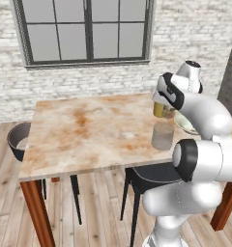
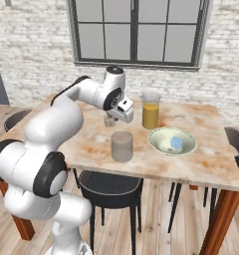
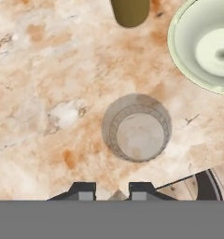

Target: There are two ice cubes in the ice bowl. Place both ice cubes in the glass cup.

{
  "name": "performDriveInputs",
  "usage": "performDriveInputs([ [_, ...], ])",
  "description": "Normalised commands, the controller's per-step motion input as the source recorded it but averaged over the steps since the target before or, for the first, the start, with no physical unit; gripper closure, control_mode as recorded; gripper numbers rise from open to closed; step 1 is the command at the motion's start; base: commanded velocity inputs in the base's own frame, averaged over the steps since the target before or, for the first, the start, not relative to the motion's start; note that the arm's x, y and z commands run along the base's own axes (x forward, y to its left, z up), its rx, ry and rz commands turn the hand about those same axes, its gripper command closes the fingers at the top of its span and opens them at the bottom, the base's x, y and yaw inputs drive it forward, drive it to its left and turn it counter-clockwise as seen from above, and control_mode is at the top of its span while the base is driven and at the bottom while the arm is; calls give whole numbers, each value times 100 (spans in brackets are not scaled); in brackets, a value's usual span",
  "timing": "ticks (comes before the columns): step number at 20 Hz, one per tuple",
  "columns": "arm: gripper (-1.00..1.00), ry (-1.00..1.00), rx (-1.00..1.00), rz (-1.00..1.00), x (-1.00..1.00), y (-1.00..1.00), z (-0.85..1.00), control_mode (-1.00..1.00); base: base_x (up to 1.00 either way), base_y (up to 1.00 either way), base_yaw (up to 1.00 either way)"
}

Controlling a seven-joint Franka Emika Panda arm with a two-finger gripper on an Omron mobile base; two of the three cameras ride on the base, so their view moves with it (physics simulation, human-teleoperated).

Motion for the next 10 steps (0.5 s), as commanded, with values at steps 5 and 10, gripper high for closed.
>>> performDriveInputs([
  [5, 100, 0, -5, 0, 11, -2, -11, -100, 0, 0, 0],
  [10, 100, 0, -24, 0, 0, 0, -47, -100, 0, 0, 0],
])
